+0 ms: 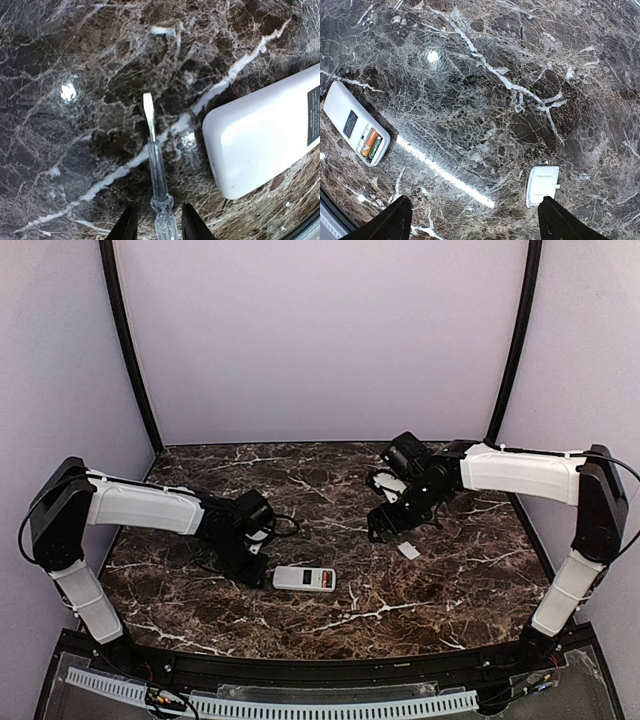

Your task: Unload the batteries from the remote control

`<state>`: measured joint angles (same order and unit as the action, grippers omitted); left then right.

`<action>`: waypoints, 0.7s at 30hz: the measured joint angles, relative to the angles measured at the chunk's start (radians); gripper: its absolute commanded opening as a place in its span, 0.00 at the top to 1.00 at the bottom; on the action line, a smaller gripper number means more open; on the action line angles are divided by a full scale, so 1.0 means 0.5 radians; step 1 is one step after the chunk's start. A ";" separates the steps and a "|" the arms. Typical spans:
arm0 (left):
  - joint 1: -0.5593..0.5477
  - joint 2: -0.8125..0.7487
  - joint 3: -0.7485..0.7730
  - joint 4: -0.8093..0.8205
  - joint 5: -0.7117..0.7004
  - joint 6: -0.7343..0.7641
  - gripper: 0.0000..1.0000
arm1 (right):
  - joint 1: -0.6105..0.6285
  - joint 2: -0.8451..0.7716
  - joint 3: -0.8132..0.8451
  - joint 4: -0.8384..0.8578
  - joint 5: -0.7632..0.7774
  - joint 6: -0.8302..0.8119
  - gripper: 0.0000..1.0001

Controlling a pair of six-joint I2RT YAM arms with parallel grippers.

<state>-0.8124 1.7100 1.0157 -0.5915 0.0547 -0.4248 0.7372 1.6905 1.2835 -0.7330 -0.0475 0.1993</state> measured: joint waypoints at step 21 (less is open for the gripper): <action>-0.049 0.062 0.045 0.013 -0.045 -0.011 0.95 | -0.001 0.000 -0.005 0.002 -0.001 0.001 0.14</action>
<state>-0.8368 1.7409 1.0382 -0.5850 0.0322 -0.4301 0.7368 1.6905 1.2812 -0.7322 -0.0479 0.1997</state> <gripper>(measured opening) 0.109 0.858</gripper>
